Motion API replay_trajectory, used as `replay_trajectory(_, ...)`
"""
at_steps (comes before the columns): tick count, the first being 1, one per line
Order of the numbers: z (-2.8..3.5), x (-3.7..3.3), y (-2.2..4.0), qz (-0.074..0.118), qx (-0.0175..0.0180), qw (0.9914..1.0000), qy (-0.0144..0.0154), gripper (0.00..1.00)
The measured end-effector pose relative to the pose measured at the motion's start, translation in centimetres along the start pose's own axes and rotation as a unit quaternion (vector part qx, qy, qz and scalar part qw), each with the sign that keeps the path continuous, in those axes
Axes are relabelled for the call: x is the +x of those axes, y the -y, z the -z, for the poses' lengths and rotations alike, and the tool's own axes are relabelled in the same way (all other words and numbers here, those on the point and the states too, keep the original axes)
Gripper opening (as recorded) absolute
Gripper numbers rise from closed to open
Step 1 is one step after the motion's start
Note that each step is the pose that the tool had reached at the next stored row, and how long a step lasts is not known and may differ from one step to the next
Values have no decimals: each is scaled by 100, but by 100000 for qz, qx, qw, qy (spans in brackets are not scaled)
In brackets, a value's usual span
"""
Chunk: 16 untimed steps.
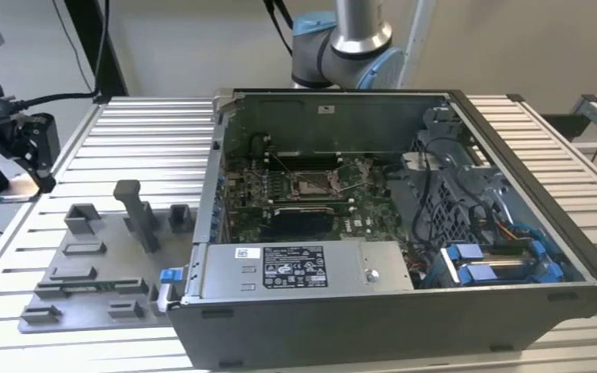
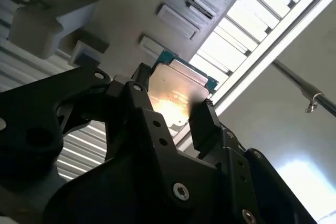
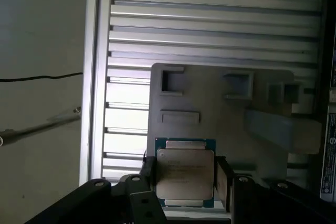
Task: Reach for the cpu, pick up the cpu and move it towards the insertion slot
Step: 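Pick up the cpu and move it towards the insertion slot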
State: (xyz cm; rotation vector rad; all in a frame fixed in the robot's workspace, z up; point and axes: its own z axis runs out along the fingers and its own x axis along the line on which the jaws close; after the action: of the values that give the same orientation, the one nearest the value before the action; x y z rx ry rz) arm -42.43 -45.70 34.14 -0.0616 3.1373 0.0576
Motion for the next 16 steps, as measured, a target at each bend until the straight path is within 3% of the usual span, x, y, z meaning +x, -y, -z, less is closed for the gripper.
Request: replay_trajectory(16,707,-3,-26,0,1,100000,-3,0)
